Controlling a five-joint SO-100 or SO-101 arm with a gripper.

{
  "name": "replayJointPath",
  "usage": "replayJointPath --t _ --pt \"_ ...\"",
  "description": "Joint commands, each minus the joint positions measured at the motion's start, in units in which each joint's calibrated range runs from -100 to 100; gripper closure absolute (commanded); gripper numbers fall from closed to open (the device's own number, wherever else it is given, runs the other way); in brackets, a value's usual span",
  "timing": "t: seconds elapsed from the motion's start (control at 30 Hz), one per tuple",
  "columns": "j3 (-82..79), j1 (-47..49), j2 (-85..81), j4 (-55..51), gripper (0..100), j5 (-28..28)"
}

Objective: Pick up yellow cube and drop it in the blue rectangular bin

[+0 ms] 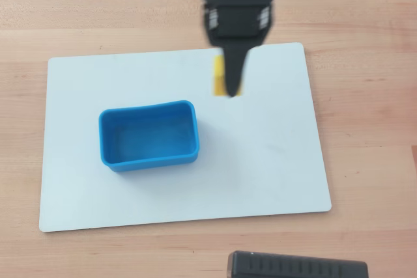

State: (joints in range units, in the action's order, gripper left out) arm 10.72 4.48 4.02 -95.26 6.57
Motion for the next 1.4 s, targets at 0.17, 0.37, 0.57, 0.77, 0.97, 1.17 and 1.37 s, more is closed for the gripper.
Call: replayJointPath --t 0.17,0.37,0.57,0.77,0.97,1.17,1.37 --pt "15.8 -12.3 7.4 0.3 97 -3.0" --pt "17.6 -16.0 15.1 3.3 97 -3.2" --pt "17.1 -15.6 20.3 7.4 96 -3.2" --pt "17.6 -16.0 23.1 8.2 94 -3.2" --pt "17.8 -16.2 22.8 7.6 86 -2.9" --pt "17.8 -16.5 21.2 7.1 78 -2.8" --pt "17.7 -14.0 14.7 2.9 79 -2.8"
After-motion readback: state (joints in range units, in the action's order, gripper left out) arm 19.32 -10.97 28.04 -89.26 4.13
